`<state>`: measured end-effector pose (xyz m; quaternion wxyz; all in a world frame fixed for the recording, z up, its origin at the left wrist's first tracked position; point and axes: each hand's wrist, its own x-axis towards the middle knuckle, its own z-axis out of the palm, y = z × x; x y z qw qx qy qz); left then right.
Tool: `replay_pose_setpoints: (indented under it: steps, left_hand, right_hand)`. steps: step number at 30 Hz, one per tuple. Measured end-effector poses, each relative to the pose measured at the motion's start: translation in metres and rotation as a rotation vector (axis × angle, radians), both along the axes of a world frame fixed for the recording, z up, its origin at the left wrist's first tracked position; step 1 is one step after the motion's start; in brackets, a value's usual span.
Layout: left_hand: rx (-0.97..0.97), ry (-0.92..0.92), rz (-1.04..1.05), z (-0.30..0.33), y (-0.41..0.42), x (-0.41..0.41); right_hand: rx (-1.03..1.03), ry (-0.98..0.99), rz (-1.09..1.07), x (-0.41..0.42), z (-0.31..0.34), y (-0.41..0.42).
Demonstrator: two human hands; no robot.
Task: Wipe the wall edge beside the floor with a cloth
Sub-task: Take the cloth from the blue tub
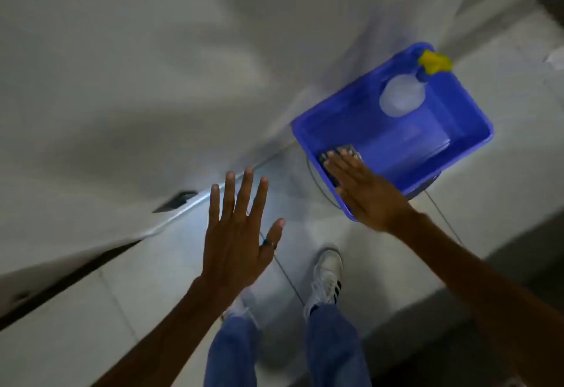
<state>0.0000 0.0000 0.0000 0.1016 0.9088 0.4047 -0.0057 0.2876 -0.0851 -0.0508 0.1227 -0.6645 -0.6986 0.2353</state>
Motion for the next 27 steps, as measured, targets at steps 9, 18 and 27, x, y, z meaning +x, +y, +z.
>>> replay_pose_setpoints:
  steps: [9, 18, 27]
  left_hand:
    - [0.049, 0.035, -0.168, -0.118, 0.028, 0.008]
    - [0.087, -0.027, -0.217, -0.086, 0.038, -0.029]
    - [0.180, 0.196, -0.405, -0.148, 0.064, -0.114]
  right_hand:
    - [-0.181, -0.252, 0.129, 0.038, -0.151, 0.017]
    - [0.000, -0.284, -0.351, -0.016, -0.099, 0.042]
    - [0.175, 0.393, -0.731, -0.263, -0.166, 0.047]
